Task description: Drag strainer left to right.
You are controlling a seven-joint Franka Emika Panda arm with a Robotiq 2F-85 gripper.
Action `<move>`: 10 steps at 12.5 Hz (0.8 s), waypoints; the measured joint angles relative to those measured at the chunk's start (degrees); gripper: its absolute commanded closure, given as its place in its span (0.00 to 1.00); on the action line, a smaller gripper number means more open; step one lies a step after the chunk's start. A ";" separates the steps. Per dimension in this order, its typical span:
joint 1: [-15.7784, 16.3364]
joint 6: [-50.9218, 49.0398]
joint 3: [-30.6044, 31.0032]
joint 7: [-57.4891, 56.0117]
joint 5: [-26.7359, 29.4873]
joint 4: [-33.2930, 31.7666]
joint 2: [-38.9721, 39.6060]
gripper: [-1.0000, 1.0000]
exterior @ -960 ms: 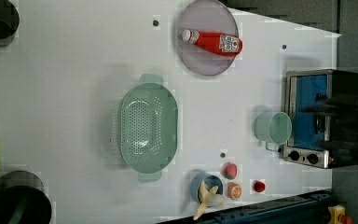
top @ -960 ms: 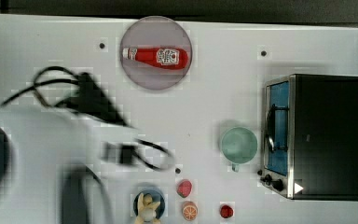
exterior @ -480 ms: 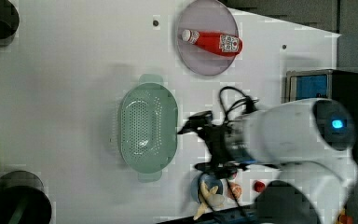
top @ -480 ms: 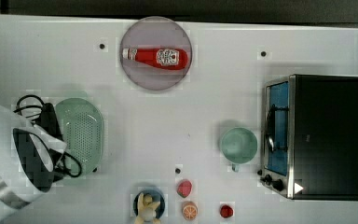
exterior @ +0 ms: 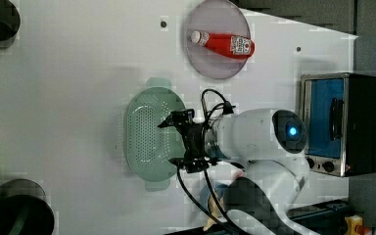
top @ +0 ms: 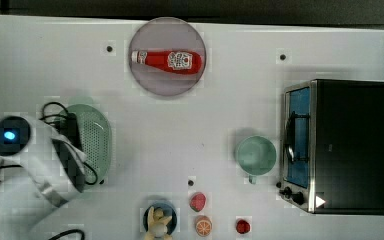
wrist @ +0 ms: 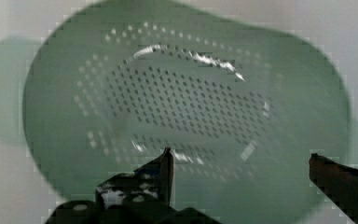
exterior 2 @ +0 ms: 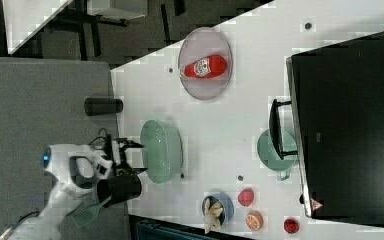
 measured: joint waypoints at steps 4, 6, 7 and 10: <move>-0.67 12.81 -1.29 1.51 -0.92 -2.24 8.00 0.00; 1.06 14.21 -4.31 1.62 -1.03 -3.13 10.07 0.00; 1.66 14.49 -5.71 1.85 -1.71 -4.14 10.35 0.00; 3.07 14.94 -9.34 2.29 -1.51 -5.93 10.88 0.00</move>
